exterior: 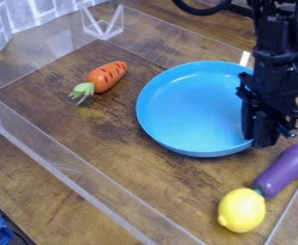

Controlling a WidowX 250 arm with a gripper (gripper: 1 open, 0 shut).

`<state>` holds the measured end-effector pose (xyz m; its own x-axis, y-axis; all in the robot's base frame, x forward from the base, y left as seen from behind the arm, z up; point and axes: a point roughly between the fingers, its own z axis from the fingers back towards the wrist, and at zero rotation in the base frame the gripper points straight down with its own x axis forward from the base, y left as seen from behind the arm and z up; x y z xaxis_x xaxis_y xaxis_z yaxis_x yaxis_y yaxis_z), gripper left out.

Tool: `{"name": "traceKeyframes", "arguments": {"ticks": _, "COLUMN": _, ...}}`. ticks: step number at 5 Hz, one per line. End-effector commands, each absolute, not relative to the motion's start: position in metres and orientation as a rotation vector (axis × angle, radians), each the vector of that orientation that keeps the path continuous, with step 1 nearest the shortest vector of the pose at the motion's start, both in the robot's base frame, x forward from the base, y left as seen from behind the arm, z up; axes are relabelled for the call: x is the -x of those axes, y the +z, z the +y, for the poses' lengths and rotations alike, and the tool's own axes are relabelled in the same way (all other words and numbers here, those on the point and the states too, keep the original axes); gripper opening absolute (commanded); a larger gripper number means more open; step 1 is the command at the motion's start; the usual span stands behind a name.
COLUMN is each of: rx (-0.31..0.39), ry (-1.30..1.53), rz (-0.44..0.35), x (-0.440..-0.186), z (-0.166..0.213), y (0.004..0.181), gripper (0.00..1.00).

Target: Remove the purple eggplant from the blue tray and put it on the table

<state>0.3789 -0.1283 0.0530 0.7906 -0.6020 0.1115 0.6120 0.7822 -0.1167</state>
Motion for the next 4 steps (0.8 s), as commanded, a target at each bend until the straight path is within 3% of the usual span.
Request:
{"name": "traceKeyframes", "arguments": {"ticks": 1, "rx": 0.151, "ry": -0.743, "rz": -0.135, "x": -0.3869, "z": -0.1428, "y": 0.0749, "gripper": 0.00}}
{"name": "traceKeyframes", "arguments": {"ticks": 4, "rx": 0.160, "ry": -0.782, "rz": -0.123, "x": -0.3889, "z": -0.1475, "y": 0.0807, "gripper": 0.00}}
